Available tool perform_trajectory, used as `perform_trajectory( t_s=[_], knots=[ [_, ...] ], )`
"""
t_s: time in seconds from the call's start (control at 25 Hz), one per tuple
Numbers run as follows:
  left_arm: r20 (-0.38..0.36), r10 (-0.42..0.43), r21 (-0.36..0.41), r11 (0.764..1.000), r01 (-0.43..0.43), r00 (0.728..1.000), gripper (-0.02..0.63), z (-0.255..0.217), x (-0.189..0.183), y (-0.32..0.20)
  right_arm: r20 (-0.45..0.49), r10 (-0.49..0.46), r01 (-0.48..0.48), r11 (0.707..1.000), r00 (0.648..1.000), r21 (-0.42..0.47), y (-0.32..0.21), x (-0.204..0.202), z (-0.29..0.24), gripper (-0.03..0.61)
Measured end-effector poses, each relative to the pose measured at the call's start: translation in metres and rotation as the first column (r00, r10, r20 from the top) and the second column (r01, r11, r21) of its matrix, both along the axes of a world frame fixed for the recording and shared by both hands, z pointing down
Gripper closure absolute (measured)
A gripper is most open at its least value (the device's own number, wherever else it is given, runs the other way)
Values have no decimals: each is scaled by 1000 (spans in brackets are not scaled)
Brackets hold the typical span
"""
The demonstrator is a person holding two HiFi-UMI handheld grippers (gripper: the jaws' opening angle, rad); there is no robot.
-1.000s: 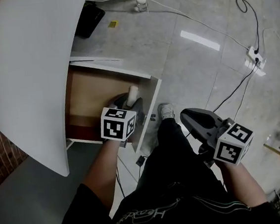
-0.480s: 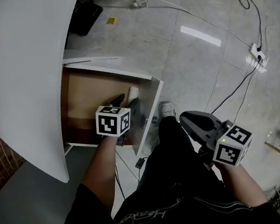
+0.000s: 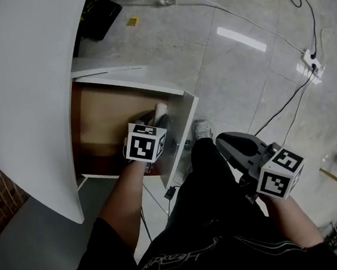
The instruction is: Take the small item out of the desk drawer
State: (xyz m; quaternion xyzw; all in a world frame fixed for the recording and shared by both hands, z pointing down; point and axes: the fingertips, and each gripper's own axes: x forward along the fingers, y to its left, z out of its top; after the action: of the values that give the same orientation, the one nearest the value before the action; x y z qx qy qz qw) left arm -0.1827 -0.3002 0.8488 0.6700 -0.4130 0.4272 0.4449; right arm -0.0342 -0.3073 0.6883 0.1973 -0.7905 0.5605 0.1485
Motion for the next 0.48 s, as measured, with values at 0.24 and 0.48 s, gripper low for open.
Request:
perform_trajectory(
  t_s=[0.24, 0.48],
  knots=[
    [24, 18, -15, 1000, -18, 1000, 466, 3, -1, 0, -7, -3, 3, 1000, 1000, -30, 9, -1, 8, 522],
    [33, 13, -38, 999, -12, 999, 471, 3, -1, 0, -17, -22, 21, 999, 1000, -50, 18, -3, 9, 522]
  ],
)
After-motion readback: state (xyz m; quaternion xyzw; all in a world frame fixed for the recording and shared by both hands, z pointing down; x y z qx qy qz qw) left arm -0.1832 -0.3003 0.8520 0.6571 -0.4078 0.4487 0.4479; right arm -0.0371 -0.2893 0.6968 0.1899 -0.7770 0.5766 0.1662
